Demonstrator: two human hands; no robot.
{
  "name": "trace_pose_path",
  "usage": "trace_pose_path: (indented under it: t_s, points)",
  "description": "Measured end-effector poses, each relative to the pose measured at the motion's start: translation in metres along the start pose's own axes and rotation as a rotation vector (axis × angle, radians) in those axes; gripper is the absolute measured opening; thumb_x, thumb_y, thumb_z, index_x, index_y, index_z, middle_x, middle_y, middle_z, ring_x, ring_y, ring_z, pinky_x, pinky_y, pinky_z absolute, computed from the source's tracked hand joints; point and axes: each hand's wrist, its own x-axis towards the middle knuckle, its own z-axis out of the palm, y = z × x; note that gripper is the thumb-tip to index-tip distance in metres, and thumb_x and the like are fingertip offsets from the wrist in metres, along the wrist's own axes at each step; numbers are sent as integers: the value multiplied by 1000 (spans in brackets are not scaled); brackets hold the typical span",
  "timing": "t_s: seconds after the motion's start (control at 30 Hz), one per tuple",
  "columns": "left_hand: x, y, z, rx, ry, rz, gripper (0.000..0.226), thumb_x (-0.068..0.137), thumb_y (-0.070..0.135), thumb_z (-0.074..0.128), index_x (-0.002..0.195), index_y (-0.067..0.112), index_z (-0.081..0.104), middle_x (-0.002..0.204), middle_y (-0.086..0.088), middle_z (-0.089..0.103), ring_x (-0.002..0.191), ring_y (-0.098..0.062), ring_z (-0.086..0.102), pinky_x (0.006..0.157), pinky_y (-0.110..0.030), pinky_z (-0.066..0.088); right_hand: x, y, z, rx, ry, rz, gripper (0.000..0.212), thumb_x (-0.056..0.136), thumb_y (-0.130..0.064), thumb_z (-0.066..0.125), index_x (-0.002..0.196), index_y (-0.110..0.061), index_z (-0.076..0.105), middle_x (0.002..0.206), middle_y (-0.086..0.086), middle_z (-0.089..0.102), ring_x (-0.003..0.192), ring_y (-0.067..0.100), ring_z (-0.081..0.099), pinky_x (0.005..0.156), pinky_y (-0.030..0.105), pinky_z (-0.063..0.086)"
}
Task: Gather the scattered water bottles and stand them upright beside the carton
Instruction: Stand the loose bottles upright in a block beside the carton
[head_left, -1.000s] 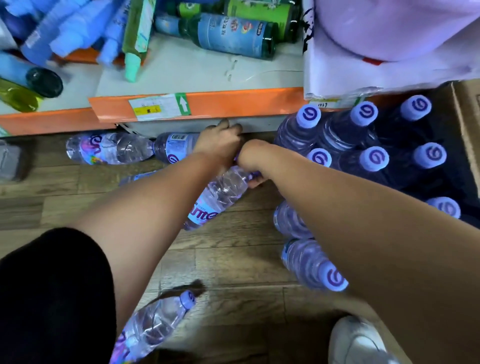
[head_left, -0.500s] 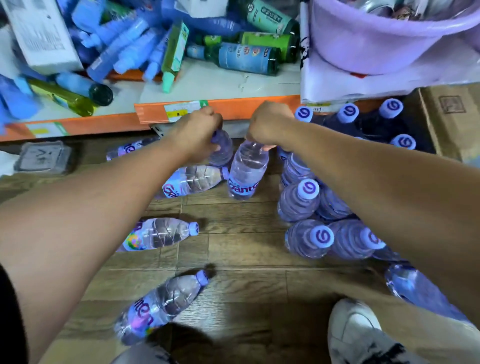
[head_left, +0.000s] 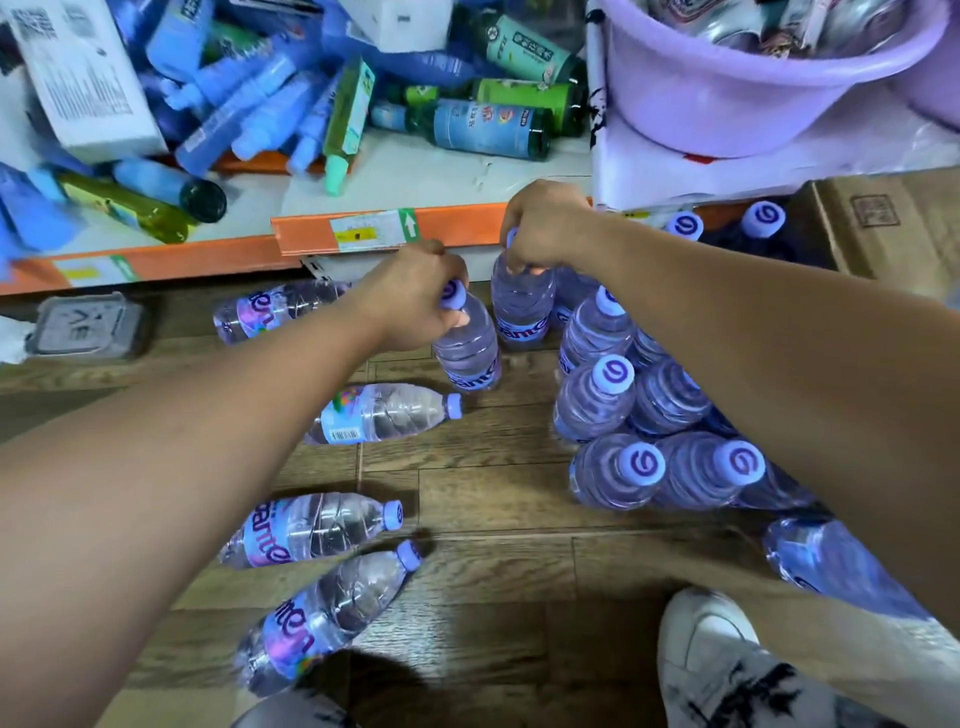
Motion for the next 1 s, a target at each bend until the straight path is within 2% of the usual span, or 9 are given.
trace_pose_path:
  t_s: [0.07, 0.1, 0.17, 0.2, 0.27, 0.47, 0.53, 0.73, 1.0]
  points:
    - [1, 6, 3, -6, 0, 5, 33, 80, 25, 70, 107, 7, 65, 107, -17, 58, 105, -32, 57, 90, -33, 44, 3, 0, 0, 9, 13, 13, 27, 80, -10, 65, 105, -2, 67, 79, 7, 61, 39, 6, 55, 41, 11, 47]
    - [3, 9, 5, -1, -5, 2, 34, 81, 27, 70, 107, 6, 65, 106, -17, 59, 103, -32, 57, 89, -33, 44, 4, 1, 1, 5, 33, 10, 28, 79, -9, 65, 105, 0, 68, 81, 8, 64, 42, 3, 58, 51, 10, 53]
    - [6, 15, 10, -10, -12, -5, 35, 81, 31, 70, 106, 7, 65, 104, -16, 59, 100, -33, 58, 87, -34, 46, 6, 2, 5, -12, 66, 18, 33, 78, -8, 63, 109, -1, 69, 85, 8, 64, 68, 13, 60, 82, 25, 59]
    - [8, 18, 12, -22, -18, -10, 35, 80, 32, 70, 107, 9, 65, 105, -16, 58, 99, -34, 59, 86, -34, 47, 7, 2, 8, -5, 69, 30, 34, 78, -7, 62, 110, -2, 70, 84, 7, 61, 74, 16, 58, 88, 31, 57]
    - [11, 25, 17, -43, -30, -8, 36, 80, 31, 70, 109, 10, 64, 107, -15, 57, 99, -34, 59, 89, -34, 47, 8, 6, 9, 7, 52, 49, 33, 78, -8, 61, 110, -3, 70, 82, 7, 59, 77, 18, 57, 86, 29, 56]
    - [15, 41, 23, -88, -23, 13, 40, 84, 28, 68, 118, 10, 57, 118, -13, 53, 106, -32, 55, 93, -33, 42, 9, 11, 9, -40, 15, 59, 32, 80, -7, 60, 111, -4, 68, 98, 13, 66, 81, 21, 55, 54, 23, 42]
    - [17, 44, 24, -100, -16, 18, 41, 84, 27, 68, 118, 9, 55, 123, -12, 52, 110, -31, 54, 95, -33, 42, 9, 9, 7, -41, 11, 57, 33, 81, -5, 56, 111, -4, 67, 92, 11, 59, 78, 22, 51, 47, 22, 37]
    - [28, 62, 33, -147, 39, -24, 64, 81, 34, 70, 137, 13, 47, 134, -12, 51, 124, -28, 50, 106, -34, 40, 12, 13, 5, 38, 40, 61, 35, 89, -7, 44, 120, -4, 61, 120, 14, 62, 89, 22, 52, 75, 28, 45]
    - [23, 69, 39, -270, 142, -108, 58, 82, 31, 70, 135, 20, 50, 136, -8, 48, 121, -27, 53, 104, -33, 42, 14, 13, 4, 165, 0, 83, 33, 86, -14, 58, 116, -4, 66, 93, 10, 59, 83, 20, 52, 70, 26, 42]
